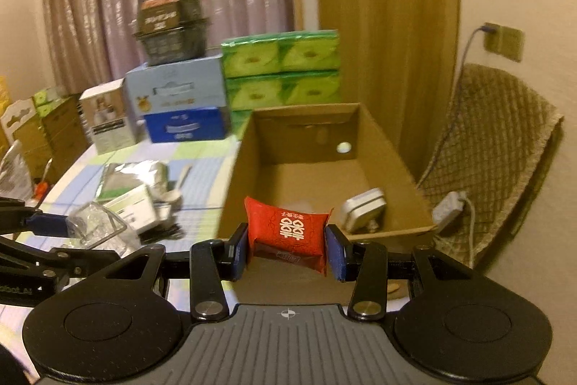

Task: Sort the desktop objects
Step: 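Carry both items into the cardboard box and open the left tool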

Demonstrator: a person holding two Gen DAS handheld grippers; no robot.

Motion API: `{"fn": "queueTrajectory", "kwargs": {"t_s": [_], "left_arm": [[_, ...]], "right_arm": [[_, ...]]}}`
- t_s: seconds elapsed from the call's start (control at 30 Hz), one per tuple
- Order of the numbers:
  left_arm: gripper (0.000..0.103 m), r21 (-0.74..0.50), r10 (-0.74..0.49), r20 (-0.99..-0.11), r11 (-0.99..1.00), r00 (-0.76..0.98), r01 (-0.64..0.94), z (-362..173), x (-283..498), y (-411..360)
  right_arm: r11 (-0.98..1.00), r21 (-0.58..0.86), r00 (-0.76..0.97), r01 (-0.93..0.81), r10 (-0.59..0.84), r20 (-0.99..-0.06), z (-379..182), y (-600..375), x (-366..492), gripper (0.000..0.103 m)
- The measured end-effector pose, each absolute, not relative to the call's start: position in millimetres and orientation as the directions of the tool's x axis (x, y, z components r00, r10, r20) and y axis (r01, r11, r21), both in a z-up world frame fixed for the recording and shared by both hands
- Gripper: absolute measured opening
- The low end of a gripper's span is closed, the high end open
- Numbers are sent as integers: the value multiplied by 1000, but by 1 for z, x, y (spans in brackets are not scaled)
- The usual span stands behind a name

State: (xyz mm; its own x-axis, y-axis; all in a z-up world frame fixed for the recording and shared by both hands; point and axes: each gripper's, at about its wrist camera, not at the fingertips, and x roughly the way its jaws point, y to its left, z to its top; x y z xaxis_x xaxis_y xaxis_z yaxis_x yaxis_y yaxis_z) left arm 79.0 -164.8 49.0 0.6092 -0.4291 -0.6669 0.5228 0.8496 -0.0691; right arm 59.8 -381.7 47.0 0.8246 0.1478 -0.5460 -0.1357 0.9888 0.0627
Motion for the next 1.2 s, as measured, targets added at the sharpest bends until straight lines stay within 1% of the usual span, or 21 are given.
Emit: {"fn": "queueTrajectory", "kwargs": {"t_s": [0.27, 0.6, 0.8, 1.2], "left_arm": [[60, -71, -468, -657, 820, 592, 569, 54, 100, -208], [60, -86, -493, -660, 799, 567, 595, 53, 133, -254], [60, -95, -502, -665, 791, 552, 605, 47, 153, -271], [61, -75, -500, -680, 775, 537, 627, 31, 186, -297]], "right_arm": [[994, 56, 836, -97, 112, -537, 54, -413, 84, 42], [992, 84, 826, -91, 123, -550, 47, -440, 122, 42], [992, 88, 820, -86, 121, -560, 42, -447, 141, 42], [995, 93, 804, -48, 94, -587, 29, -460, 163, 42]]}}
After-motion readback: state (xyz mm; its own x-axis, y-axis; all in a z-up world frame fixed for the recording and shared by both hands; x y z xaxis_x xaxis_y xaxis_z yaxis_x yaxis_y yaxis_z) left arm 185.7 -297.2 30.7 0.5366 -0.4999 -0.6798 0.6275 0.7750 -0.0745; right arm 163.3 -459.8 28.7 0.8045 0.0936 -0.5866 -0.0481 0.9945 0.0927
